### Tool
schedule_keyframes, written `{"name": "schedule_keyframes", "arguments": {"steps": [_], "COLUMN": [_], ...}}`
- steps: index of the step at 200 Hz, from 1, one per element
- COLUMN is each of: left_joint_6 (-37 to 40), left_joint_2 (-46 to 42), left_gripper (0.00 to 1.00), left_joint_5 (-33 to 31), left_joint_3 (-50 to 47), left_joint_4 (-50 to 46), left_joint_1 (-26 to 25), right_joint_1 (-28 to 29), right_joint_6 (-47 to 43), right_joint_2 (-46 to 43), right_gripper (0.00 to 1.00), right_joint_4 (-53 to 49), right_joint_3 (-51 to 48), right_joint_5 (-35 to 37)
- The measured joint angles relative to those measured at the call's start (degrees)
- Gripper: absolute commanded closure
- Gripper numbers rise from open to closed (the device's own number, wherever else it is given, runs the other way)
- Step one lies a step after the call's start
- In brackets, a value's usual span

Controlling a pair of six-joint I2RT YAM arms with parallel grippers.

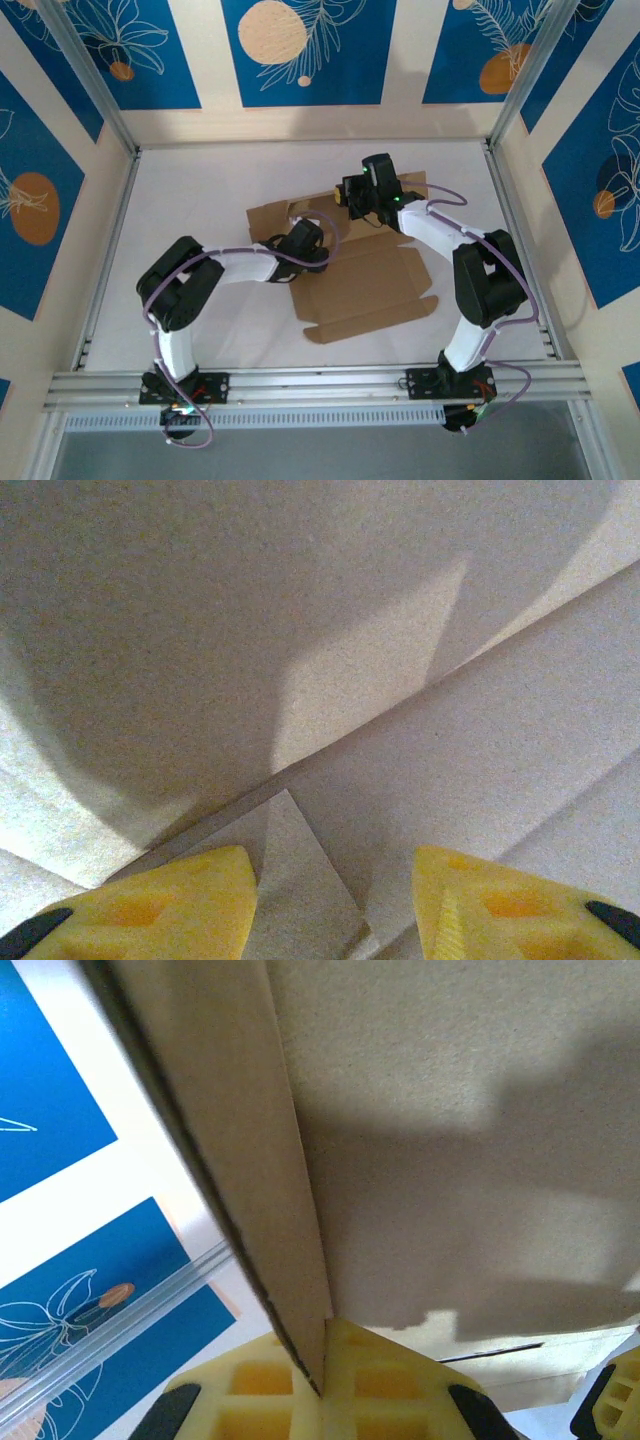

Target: Fold the paper box

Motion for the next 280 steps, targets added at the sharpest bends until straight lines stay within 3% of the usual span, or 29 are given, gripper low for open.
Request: {"name": "schedule_keyframes", "arguments": {"steps": [67, 151, 184, 213, 280], "left_joint_6": [5.8, 7.6, 5.9, 5.4, 5.8], "left_joint_2": [-3.2, -25.4, -35.3, -41.3, -34.4], "left_gripper": [0.42, 0.42, 0.43, 0.43, 0.47], "left_joint_5": [0.7, 3.4, 5.0, 2.6, 2.6], "left_joint_3": [-0.3, -1.9, -3.2, -3.0, -5.9], "left_joint_4": [-2.1, -12.1, -15.9, -19.0, -20.9], "left_joint_1": [-0.2, 2.8, 9.9, 17.2, 27.2], "right_joint_1": [-1.7, -4.7, -4.7, -4.8, -5.5], "right_joint_6": [-2.6, -5.9, -8.5, -11.3, -13.9], "right_joint_2": [-0.3, -1.2, -3.7, -6.8, -10.2], "right_gripper": [1.0, 1.0, 1.0, 1.0, 1.0], "right_joint_4": [0.1, 2.6, 3.8, 6.3, 13.8], "right_joint_3": [0.0, -0.9, -3.6, -8.4, -18.4], "right_joint_5": [-2.5, -4.5, -5.5, -6.3, -8.3]}}
